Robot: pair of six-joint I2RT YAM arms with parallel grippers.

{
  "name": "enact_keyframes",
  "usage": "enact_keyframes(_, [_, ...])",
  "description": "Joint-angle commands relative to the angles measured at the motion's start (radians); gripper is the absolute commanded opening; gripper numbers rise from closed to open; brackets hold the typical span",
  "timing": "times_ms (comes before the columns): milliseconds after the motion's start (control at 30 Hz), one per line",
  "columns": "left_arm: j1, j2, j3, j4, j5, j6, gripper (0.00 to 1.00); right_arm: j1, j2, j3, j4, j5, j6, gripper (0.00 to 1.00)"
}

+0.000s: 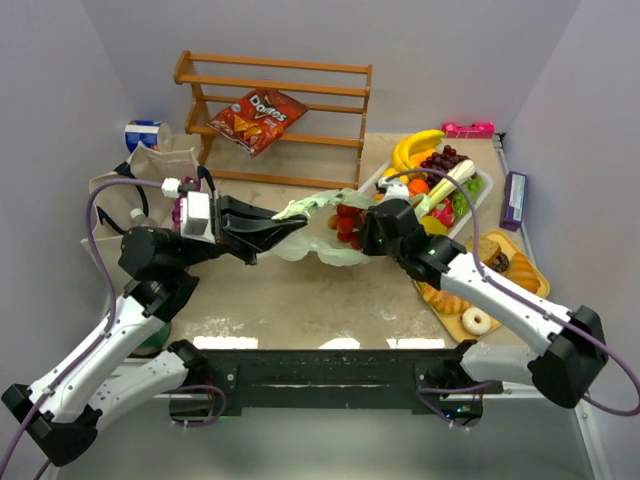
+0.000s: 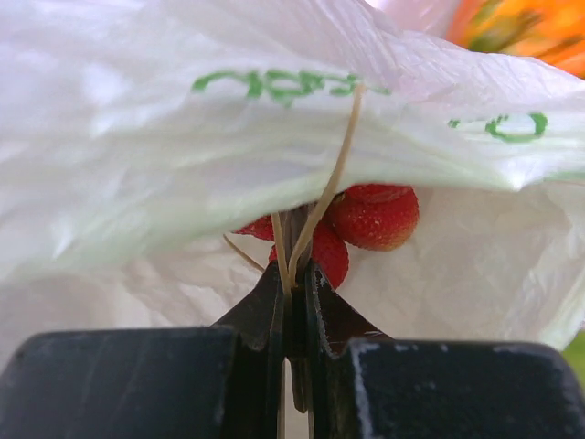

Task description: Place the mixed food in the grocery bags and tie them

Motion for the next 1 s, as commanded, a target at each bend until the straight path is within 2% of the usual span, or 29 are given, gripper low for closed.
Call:
enact_keyframes(0, [0.008, -0.026, -0.08, -0.069, -0.14, 0.093, 0.0, 0.0, -0.092, 0.11, -0.157, 0.174, -0.081, 0.1])
enact_keyframes(33, [0.007, -0.029, -0.109, -0.072, -0.152, 0.084, 0.0, -0.001, -0.092, 0.136, -0.171, 0.163, -0.092, 0.14])
enact_keyframes(167, [0.007, -0.042, -0.175, -0.112, -0.215, 0.07, 0.0, 0.0, -0.06, 0.196, -0.237, 0.096, -0.116, 0.21])
enact_keyframes(300, [0.008, -0.052, -0.206, -0.126, -0.223, 0.074, 0.0, -0.001, -0.032, 0.191, -0.19, -0.016, -0.13, 0.28])
enact_keyframes(367, [0.01, -0.052, -0.203, -0.137, -0.228, 0.085, 0.0, -0.001, -0.014, 0.188, -0.155, -0.061, -0.135, 0.35])
enact_keyframes(500, [0.011, -0.054, -0.198, -0.146, -0.235, 0.094, 0.0, -0.001, 0.019, 0.214, -0.145, -0.111, -0.144, 0.69])
enact_keyframes(600, [0.017, -0.062, -0.194, -0.157, -0.261, 0.097, 0.0, -0.001, 0.002, 0.237, -0.142, -0.13, -0.159, 0.8])
enact_keyframes(733, [0.019, -0.072, -0.157, -0.235, -0.381, 0.169, 0.0, 0.0, -0.059, 0.283, -0.148, -0.145, -0.182, 0.84])
enact_keyframes(833, [0.019, -0.086, -0.154, -0.295, -0.473, 0.223, 0.0, -0.006, -0.11, 0.34, -0.188, -0.082, -0.202, 0.88])
enact_keyframes(900, [0.019, -0.105, -0.171, -0.31, -0.534, 0.242, 0.0, -0.03, -0.133, 0.375, -0.2, -0.067, -0.225, 0.96])
enact_keyframes(967, [0.019, -0.123, -0.186, -0.315, -0.56, 0.254, 0.0, -0.066, -0.135, 0.395, -0.203, -0.073, -0.242, 0.99])
